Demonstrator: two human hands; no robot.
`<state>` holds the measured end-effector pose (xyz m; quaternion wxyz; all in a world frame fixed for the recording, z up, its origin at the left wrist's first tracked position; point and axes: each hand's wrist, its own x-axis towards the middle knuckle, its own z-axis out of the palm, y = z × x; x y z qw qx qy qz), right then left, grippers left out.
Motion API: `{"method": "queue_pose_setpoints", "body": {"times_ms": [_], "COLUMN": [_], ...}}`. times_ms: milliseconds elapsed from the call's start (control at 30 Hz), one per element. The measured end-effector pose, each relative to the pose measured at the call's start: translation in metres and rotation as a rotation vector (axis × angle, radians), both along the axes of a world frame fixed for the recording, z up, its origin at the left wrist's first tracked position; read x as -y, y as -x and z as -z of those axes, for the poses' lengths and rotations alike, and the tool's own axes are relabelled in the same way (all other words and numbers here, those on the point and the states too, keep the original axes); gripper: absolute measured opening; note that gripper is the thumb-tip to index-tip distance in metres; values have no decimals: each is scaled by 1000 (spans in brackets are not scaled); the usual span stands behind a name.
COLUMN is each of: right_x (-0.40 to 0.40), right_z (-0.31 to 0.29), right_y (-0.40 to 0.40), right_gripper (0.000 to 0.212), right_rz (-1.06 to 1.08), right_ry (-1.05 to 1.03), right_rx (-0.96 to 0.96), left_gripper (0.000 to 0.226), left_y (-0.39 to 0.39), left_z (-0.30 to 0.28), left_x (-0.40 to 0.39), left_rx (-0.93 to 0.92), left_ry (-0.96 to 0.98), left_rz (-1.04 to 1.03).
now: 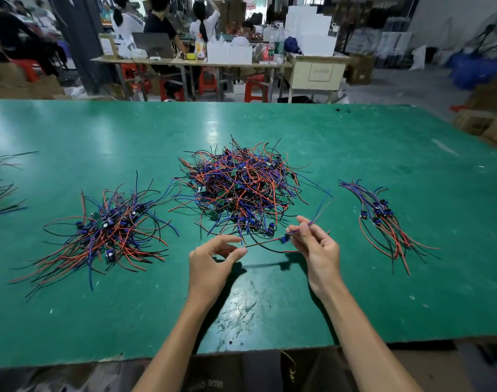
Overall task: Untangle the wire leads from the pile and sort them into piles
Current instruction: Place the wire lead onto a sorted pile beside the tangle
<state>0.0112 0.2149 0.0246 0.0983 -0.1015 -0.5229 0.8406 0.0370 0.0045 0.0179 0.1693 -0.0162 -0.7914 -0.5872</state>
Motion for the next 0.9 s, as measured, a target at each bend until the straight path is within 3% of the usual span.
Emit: {"method": "queue_pose_setpoints", "body": {"times_ms": [133, 233, 333, 400, 500, 567, 667, 700, 800, 900], "right_x": [-36, -84, -126, -144, -141, -120, -65, -45, -15, -17], "right_z": [-41, -81, -95, -82, -53, -42, -35, -33, -10, 15], "right_y": [18, 52, 88, 102, 97, 87, 59, 45, 10, -8], "right_gripper": [28, 24, 30, 31, 37, 42, 22, 14, 15, 19], "right_rz": [198, 359, 412, 336, 35, -7, 195, 209, -24, -27], "right_ry": [-260, -679, -1114, -1315, -1547, -1748, -1745, -1692, -1573, -1534], "right_rx": [-37, -33, 160, 316, 571, 442, -155, -261, -235, -158], "left_gripper": [10, 9, 17, 19, 20, 21, 19, 19, 20, 21], "left_y": [3, 10, 15, 18, 20, 20, 22, 22, 20, 19], "left_z": [0, 4, 9, 10, 13, 15, 17, 18, 19, 19], "left_x": [2, 6, 7, 7, 7, 6, 6, 6, 6, 6], "left_rx": [84, 146, 158, 167, 177, 176, 181, 182, 171, 164], "left_ry": [-152, -247, -261, -291, -300, -308, -283, -269, -248, -231], "left_rz": [10, -76, -153, -166, -173, -166, -165, -167, -160, -153]}}
